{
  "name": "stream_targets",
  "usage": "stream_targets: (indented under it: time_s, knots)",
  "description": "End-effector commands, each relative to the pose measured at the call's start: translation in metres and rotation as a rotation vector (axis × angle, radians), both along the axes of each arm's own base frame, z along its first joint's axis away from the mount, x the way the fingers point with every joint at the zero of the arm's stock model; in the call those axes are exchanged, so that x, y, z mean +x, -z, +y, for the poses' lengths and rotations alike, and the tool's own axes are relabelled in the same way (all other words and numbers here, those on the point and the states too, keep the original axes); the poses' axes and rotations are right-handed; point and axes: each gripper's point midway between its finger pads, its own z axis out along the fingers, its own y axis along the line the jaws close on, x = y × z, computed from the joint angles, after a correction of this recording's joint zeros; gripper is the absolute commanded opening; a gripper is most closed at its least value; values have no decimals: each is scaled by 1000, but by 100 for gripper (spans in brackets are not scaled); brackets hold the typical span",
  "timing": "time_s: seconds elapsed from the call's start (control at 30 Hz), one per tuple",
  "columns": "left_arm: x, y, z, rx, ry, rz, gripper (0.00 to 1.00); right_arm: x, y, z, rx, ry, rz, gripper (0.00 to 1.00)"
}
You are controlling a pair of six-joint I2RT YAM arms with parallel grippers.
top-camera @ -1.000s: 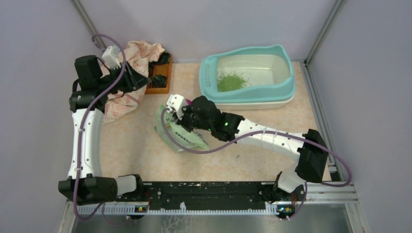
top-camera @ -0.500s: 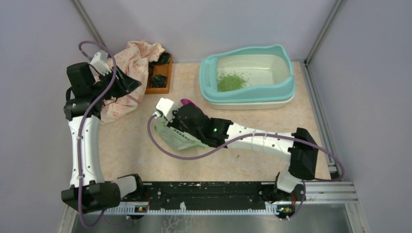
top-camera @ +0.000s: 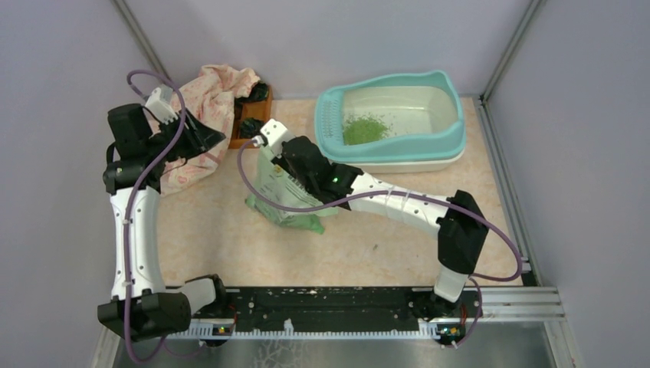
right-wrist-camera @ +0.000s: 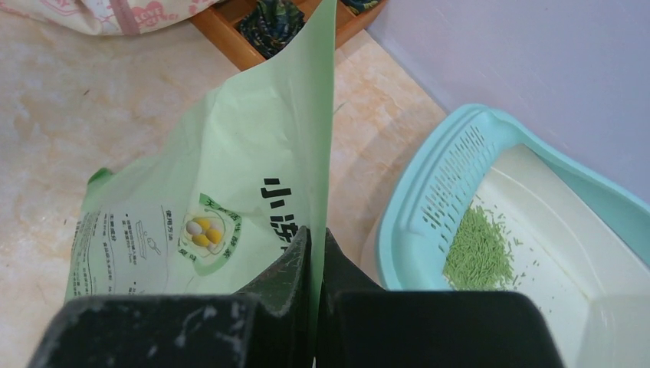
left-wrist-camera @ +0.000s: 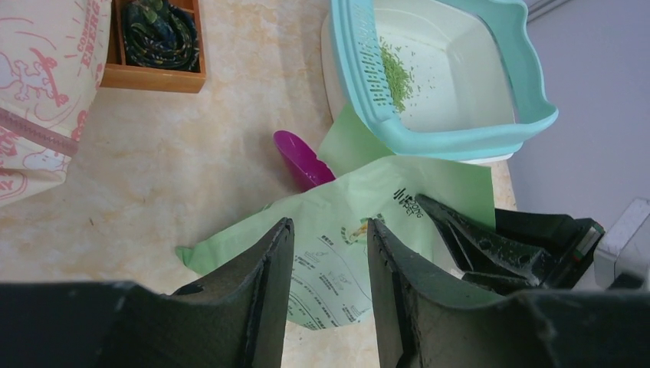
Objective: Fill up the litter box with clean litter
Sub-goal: Adjust the cat litter bag at the center of the board.
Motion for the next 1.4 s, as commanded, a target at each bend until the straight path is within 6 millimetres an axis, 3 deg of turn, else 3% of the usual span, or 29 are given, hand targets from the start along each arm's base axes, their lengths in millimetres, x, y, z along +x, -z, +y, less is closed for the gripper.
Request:
stream_targets:
  time_s: [0.0, 0.23, 0.6, 0.83, 0.9, 1.1, 1.2, 1.37]
  knots:
    - [-4, -8, -3, -17, 16, -39, 46, 26, -67, -12, 188, 96, -96, 0]
    - [-9, -2, -9, -48, 39, -28, 46, 29, -79, -15, 230, 102, -116, 0]
    - [-26, 36, -17, -98, 55, 38, 49, 21, -69, -4, 241, 39, -65, 0]
    - [-31, 54, -21, -111, 67, 66, 49, 8, -97, -2, 300, -29, -68, 0]
    - [-31, 55, -21, -115, 71, 69, 49, 2, -104, -2, 315, -60, -56, 9]
    - [-33, 60, -22, -122, 75, 74, 48, -14, -127, -7, 371, -113, -10, 51]
    - [-35, 60, -23, -121, 76, 71, 48, -17, -136, -22, 402, -91, 26, 55]
    - [-38, 65, -24, -128, 80, 80, 49, -27, -151, -85, 523, 28, 42, 62]
